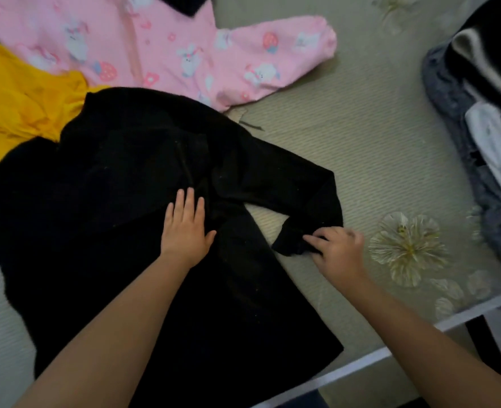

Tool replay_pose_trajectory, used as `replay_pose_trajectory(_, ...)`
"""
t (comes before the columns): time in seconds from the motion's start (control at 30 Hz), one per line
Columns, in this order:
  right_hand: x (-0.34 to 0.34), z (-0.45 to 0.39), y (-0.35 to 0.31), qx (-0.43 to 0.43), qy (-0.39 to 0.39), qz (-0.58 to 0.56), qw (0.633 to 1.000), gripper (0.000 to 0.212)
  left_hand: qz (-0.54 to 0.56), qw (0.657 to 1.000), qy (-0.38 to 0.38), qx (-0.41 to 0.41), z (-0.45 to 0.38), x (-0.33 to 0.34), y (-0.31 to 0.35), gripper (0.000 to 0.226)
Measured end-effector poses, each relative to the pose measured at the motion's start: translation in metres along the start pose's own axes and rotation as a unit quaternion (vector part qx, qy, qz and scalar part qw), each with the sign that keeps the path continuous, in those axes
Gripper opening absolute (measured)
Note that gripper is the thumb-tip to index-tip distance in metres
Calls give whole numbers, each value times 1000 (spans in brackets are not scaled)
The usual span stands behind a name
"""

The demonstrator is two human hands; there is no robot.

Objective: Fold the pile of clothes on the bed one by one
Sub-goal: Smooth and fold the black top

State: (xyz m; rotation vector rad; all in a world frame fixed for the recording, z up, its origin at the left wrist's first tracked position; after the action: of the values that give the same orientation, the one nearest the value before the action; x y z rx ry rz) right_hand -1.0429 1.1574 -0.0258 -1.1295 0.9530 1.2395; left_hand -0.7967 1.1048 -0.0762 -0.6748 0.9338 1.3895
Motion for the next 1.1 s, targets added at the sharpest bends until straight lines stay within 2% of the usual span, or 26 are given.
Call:
replay_pose_trajectory(0.03, -9, -3, 18, 76, 4, -79, 994, 14, 1, 1000, -6, -2, 0, -1, 1, 74)
replay_pose_trajectory(0.07, -15, -5, 35, 150, 2, -178, 973, 9, 5, 1000, -13, -5, 0, -2, 2, 74)
replay_pose_trajectory(0.1, -22, -6, 46, 197, 8, -252, 947, 23, 13, 1000, -18, -8, 0, -4, 2, 74)
replay_pose_trajectory(0.17, -43, -15, 46, 233, 33, -333, 913, 32, 49, 999, -11, -2, 3, -11, 5, 72)
replay_pose_trajectory(0.23, -67, -35, 28, 243, 62, -403, 880, 29, 138, 989, 42, 22, 10, -29, 4, 67)
replay_pose_trajectory(0.33, -107, -69, -12, 245, 138, -449, 848, 28, 287, 945, 151, 28, 39, -66, -20, 56)
replay_pose_trajectory(0.43, -147, -99, -77, 205, 176, -500, 823, 31, 326, 921, 214, -4, 69, -91, -71, 53)
replay_pose_trajectory(0.5, -166, -112, -137, 147, 180, -514, 826, 34, 334, 908, 247, -55, 88, -101, -120, 51)
replay_pose_trajectory(0.6, -177, -115, -246, 21, 182, -467, 865, 34, 378, 869, 287, -137, 121, -107, -201, 47)
replay_pose_trajectory(0.67, -166, -107, -324, -68, 155, -443, 881, 35, 406, 846, 301, -172, 144, -103, -249, 43)
replay_pose_trajectory(0.77, -113, -92, -428, -187, 50, -373, 907, 43, 425, 825, 303, -218, 172, -86, -306, 39)
replay_pose_trajectory(0.83, -49, -75, -476, -266, -69, -220, 936, 52, 426, 824, 290, -237, 180, -69, -334, 39)
replay_pose_trajectory(0.9, 9, -56, -487, -305, -157, -75, 936, 59, 437, 822, 274, -242, 180, -50, -353, 40)
replay_pose_trajectory(0.97, 36, -47, -471, -299, -177, -42, 937, 56, 451, 821, 260, -235, 171, -36, -361, 40)
replay_pose_trajectory(1.03, 37, -48, -441, -280, -154, -48, 946, 50, 453, 829, 246, -216, 154, -28, -359, 41)
replay_pose_trajectory(1.1, 21, -55, -407, -264, -91, -11, 960, 47, 454, 833, 245, -201, 130, -29, -354, 44)
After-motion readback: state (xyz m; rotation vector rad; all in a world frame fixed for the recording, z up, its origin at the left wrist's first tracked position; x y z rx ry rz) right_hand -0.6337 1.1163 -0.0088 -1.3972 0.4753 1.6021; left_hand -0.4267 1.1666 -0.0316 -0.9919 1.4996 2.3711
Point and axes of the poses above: each hand's wrist, its own z-axis away from the middle knuckle, its own x-axis out of the palm, y = z × x, the point moved 8 cm from there along -z, towards the middle knuckle, and after that the axes turned 11 degrees about z, right-handed, at the moved point
